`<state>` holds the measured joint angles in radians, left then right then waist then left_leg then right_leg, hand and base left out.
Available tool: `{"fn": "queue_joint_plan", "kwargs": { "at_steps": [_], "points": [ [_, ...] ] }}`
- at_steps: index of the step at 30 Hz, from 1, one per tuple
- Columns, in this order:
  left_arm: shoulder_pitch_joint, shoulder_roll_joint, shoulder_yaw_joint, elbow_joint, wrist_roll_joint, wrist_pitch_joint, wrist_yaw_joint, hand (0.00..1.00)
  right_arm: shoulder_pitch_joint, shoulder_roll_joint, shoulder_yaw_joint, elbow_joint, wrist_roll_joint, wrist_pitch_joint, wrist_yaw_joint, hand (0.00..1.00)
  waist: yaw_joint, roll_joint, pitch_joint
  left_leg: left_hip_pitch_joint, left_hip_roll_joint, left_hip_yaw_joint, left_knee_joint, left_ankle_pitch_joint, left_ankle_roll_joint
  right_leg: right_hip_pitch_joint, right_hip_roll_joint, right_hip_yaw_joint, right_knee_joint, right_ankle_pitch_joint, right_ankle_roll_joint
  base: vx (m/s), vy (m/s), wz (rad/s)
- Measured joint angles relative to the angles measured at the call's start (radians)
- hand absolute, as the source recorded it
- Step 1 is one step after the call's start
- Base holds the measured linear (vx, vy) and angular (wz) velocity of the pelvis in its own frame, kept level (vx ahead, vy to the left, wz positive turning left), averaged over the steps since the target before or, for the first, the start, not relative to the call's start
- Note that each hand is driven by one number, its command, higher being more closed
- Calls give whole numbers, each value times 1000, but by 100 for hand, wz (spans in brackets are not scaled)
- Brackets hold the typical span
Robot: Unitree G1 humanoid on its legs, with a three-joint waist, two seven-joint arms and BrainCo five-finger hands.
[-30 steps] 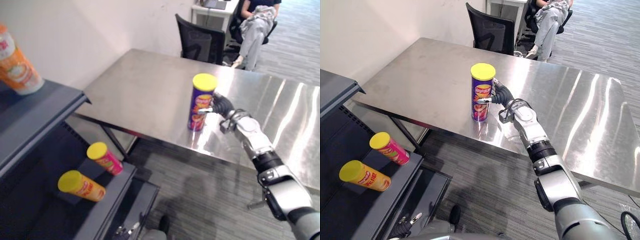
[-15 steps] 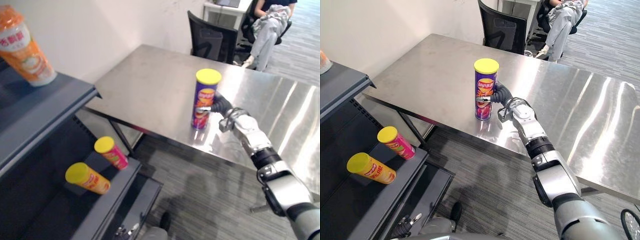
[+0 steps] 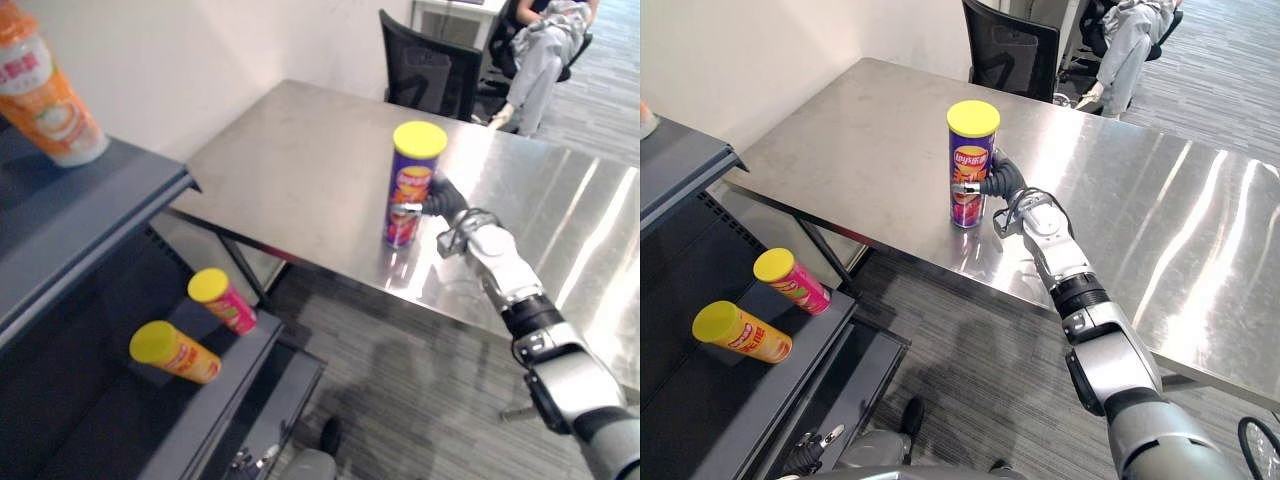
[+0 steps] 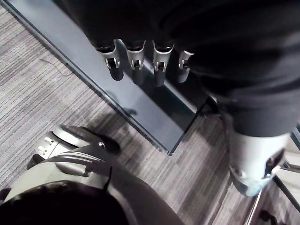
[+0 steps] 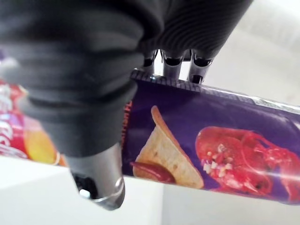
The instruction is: Put the gum and the chips on the shelf.
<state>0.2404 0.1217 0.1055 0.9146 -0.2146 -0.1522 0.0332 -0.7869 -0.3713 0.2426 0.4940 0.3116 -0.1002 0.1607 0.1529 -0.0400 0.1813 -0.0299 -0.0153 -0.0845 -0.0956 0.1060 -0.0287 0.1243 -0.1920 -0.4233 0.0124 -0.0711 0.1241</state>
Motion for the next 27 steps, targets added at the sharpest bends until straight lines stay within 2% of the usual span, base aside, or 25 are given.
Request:
{"fn": "queue_joint_plan", "kwargs": {
  "at_steps": [1,3,8,9,14,17,18,25,27],
  "points": [
    [1,1,1,0,0,0,0,0,14,-2,-14,-52,0,0,-2,100,-14,-1,0,1,7,3,0,0,0,-3,0,10,3,0,0,-4,-10,-19],
    [0,1,1,-1,0,-1,1,0,43,-9,-53,-154,5,0,-3,100,-16,-2,-1,1,13,26,0,-1,-1,-18,2,38,9,1,0,-17,-9,-29],
    [2,3,6,-1,-2,-3,1,0,170,-47,-148,-416,54,-2,2,100,-48,-7,-8,15,29,70,-1,-7,-8,-35,13,84,24,1,1,-38,-15,-25],
    [5,5,11,0,-2,-3,1,0,217,-53,-168,-469,62,-2,3,100,-64,-15,-14,15,35,74,-1,-7,-10,-37,18,92,24,0,0,-40,-18,-26],
    [25,15,12,3,-3,-4,3,0,360,-65,-214,-566,72,-1,33,100,-97,-30,-53,14,52,102,-4,-10,-16,-57,33,124,25,0,0,-21,-30,-20],
    [28,15,10,4,-9,-4,4,0,441,-85,-239,-607,103,-1,52,100,-104,-33,-76,10,59,113,-4,-11,-18,-68,37,136,26,0,-1,5,-22,-11],
    [30,16,10,5,-8,-4,5,0,459,-85,-247,-608,110,-1,65,100,-119,-35,-82,10,61,115,-4,-11,-18,-68,38,138,26,0,-1,0,0,0],
    [30,17,7,19,-10,-12,7,0,634,-85,-285,-642,129,-1,110,100,-129,-32,-91,12,58,128,-1,-14,-22,-73,37,151,25,2,1,1,0,-5],
    [30,17,3,32,-11,-12,9,0,669,-84,-290,-642,129,-1,111,100,-141,-25,-97,12,56,132,-1,-15,-21,-75,35,155,25,2,2,9,4,-5]
  ]
}}
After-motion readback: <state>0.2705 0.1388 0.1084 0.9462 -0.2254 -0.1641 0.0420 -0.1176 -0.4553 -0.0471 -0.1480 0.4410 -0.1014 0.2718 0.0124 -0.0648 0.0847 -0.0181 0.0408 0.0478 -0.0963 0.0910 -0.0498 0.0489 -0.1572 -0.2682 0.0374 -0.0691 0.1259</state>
